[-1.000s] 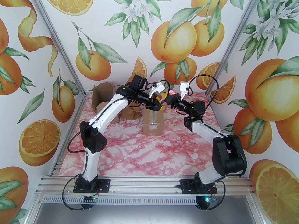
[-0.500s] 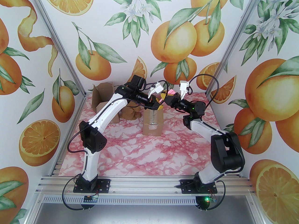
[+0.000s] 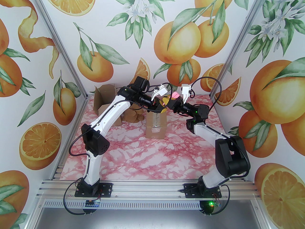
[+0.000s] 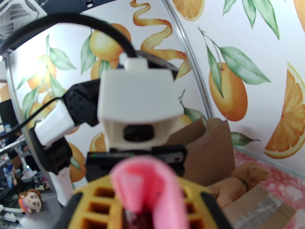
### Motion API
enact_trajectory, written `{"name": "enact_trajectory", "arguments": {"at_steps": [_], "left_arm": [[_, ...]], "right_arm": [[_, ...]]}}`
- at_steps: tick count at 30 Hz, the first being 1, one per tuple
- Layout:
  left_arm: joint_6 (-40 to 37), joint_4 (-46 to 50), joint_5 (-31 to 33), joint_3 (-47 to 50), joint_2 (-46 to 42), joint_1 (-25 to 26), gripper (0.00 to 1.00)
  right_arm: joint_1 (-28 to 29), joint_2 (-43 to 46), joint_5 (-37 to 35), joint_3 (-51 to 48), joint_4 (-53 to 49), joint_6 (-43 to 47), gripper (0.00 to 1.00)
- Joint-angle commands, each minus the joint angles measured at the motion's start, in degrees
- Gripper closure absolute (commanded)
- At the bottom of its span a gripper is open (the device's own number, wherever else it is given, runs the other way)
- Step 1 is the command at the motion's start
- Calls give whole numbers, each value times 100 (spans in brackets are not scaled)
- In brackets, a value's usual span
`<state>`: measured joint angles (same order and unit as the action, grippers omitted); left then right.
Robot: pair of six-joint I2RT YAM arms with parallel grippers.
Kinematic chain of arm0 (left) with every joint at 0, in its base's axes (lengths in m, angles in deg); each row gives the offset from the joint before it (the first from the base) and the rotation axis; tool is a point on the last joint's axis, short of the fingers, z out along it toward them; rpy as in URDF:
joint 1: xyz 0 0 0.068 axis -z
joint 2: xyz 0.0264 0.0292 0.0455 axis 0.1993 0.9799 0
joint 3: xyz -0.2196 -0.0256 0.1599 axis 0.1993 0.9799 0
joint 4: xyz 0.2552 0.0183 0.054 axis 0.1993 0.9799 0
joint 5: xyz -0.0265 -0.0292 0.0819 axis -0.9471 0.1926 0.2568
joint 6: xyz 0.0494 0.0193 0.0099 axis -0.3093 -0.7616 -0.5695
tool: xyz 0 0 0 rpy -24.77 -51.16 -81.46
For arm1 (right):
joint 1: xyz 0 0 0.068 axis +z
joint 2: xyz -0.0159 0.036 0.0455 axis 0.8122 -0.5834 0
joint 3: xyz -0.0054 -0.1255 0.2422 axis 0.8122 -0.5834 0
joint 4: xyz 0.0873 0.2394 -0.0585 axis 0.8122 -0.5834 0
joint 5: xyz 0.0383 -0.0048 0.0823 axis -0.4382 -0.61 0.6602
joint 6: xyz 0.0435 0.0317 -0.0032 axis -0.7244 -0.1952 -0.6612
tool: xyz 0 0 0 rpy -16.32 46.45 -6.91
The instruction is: Unpack the express box
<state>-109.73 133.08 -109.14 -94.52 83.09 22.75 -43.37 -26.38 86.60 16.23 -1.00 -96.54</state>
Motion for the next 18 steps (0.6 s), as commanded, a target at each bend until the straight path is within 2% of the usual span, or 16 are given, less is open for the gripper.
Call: {"name": "enact_trajectory", "arguments": {"at_steps": [1, 5, 7, 8, 9, 11, 14, 17, 18], "left_arm": [[64, -319, 675, 142, -329, 20, 45], [745, -2074, 1457, 1230, -1034, -306, 31], [954, -2841, 1939, 1661, -1263, -466, 27], [1129, -3171, 2339, 1826, -1308, -544, 18], [1199, -3410, 2423, 1869, -1288, -617, 17], [1425, -3642, 2775, 1793, -1126, -756, 15], [1827, -3989, 2705, 1666, -722, -1026, 6], [2186, -4412, 2218, 1451, -249, -1315, 4], [2218, -4389, 1849, 1189, -57, -1389, 5]], "right_arm": [[-57, 46, -218, -97, 390, 77, 100], [-246, 165, -768, -370, 70, 304, 100], [-197, 416, -1303, -491, -1010, 1083, 100], [-109, 551, -1605, -488, -1668, 1529, 100], [48, 701, -1968, -366, -2615, 2139, 100], [290, 839, -2698, -96, -3755, 2818, 100], [499, 868, -3797, -146, -3650, 2836, 100], [850, 833, -4845, -109, -3606, 3010, 100], [971, 764, -4942, -8, -3630, 3063, 100]]}}
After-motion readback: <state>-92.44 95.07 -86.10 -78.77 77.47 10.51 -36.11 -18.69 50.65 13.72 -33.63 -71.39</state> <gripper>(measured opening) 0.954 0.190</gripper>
